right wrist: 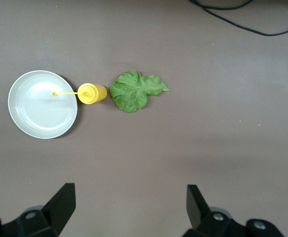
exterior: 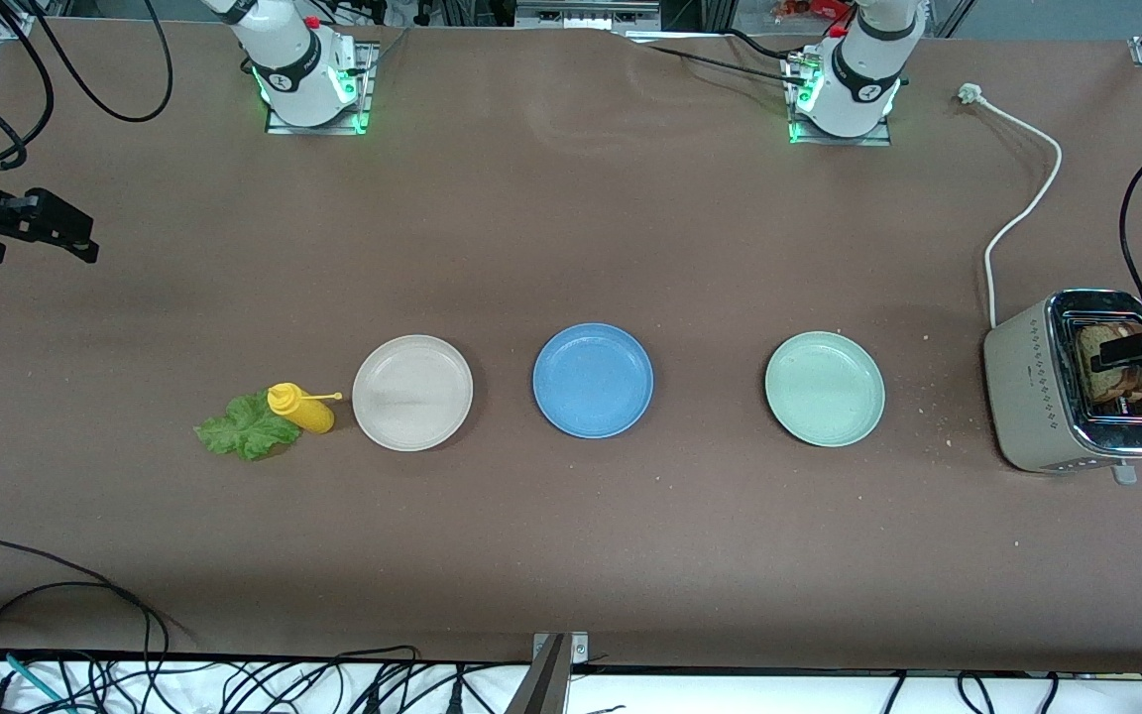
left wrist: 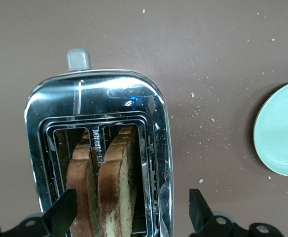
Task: Make sandwich in blue plate with both arms
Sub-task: 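Lower the left gripper over the toaster onto a bread slice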
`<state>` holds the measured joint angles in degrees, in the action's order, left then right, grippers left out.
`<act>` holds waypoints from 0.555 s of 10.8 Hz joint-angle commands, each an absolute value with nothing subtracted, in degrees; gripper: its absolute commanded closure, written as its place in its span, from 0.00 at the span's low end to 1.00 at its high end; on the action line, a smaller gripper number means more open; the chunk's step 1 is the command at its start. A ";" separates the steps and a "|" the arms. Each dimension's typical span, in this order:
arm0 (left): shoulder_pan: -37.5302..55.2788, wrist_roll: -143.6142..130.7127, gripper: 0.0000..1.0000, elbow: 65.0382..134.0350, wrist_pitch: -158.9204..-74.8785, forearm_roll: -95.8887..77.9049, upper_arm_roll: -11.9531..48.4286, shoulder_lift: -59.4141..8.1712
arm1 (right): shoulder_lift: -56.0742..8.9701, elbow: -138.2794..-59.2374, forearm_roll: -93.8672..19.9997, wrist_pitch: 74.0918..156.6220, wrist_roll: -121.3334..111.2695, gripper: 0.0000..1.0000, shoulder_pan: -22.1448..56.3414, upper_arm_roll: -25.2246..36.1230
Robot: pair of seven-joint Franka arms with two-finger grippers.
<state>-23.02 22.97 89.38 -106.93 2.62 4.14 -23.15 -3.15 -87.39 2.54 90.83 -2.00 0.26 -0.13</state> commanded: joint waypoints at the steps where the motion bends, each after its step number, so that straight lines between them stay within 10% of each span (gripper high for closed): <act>1: -23.56 23.21 0.00 89.21 -106.00 4.13 4.75 -23.82 | -2.90 -86.48 1.49 89.74 -1.41 0.00 0.35 0.00; 6: -23.47 19.87 0.00 90.35 -104.33 3.43 4.92 -23.64 | -2.90 -86.48 1.41 89.21 -1.41 0.00 0.26 0.00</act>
<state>-23.15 21.59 89.91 -105.31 2.65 4.36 -23.90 -3.15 -87.36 2.50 90.56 -2.00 0.25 -0.08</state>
